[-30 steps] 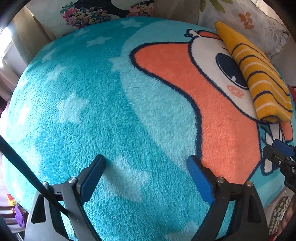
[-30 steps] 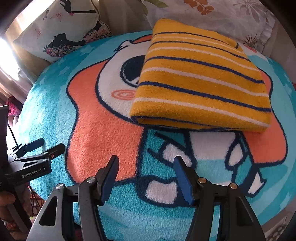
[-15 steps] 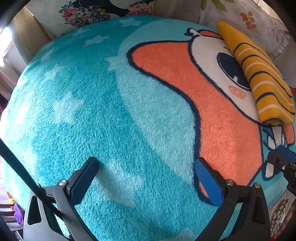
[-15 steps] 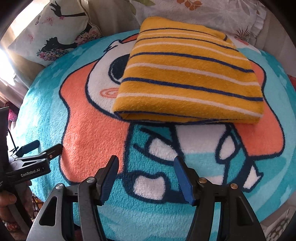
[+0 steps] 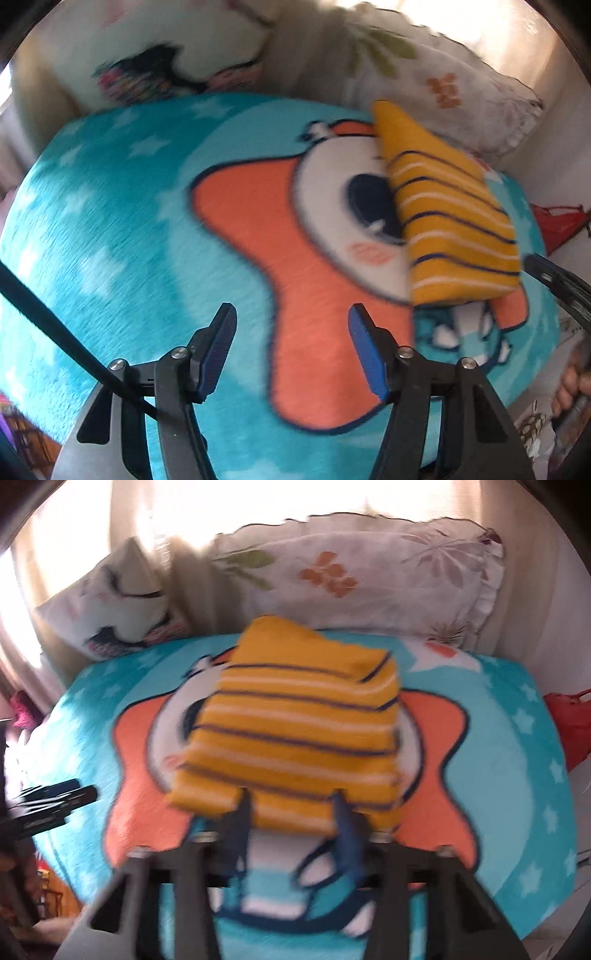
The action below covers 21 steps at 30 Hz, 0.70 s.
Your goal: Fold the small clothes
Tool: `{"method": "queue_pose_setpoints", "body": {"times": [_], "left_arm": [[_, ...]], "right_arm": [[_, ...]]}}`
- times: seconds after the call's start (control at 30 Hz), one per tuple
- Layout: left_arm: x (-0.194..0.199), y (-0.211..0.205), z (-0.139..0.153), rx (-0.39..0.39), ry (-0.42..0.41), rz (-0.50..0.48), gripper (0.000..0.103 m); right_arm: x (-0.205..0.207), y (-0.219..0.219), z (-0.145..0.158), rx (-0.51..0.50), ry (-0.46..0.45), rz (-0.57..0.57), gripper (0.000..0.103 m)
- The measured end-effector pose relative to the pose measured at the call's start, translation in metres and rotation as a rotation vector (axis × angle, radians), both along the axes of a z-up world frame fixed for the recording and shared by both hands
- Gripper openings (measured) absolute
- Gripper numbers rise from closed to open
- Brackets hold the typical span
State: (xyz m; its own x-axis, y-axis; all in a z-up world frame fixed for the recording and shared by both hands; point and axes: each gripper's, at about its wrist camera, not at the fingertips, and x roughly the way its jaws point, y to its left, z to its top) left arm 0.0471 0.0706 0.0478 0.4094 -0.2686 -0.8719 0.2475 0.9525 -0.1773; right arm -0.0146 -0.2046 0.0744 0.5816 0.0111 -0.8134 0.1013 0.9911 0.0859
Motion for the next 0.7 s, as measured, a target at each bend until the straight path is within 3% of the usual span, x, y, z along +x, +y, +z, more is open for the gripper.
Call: {"method": "queue_pose_setpoints", "body": {"times": [0.1,0.2,0.3,0.4,0.47,0.6,0.7], "left_arm": [[0.014,-0.033,0.001,-0.073,0.024,-0.030,0.062],[0.029,-0.066,-0.014,-0.075,0.054,-0.018,0.065],[0.039,-0.079,-0.020,-0.072,0.087,0.006,0.065],[0.046,-0.075,-0.009,-0.143,0.050,0.022,0.071],[0.057,-0.069,-0.007,-0.194,0.040,0.066,0.083],[0.083,-0.081,-0.025,-0.286,0.086,0.060,0.088],[0.094,-0.099,-0.048,-0.366,0.183,0.017,0.088]], "right_arm": [[0.019,-0.022,-0.021,0.041,0.041,-0.014,0.035],[0.033,-0.033,-0.056,0.064,0.155,0.015,0.034],[0.030,-0.040,-0.044,0.104,0.132,0.061,0.035],[0.027,-0.062,-0.019,0.182,0.048,0.072,0.049],[0.032,-0.078,-0.012,0.194,0.016,0.046,0.072],[0.068,-0.103,-0.022,0.283,0.026,0.020,0.075],[0.104,-0.110,-0.049,0.377,0.081,0.035,0.075]]}}
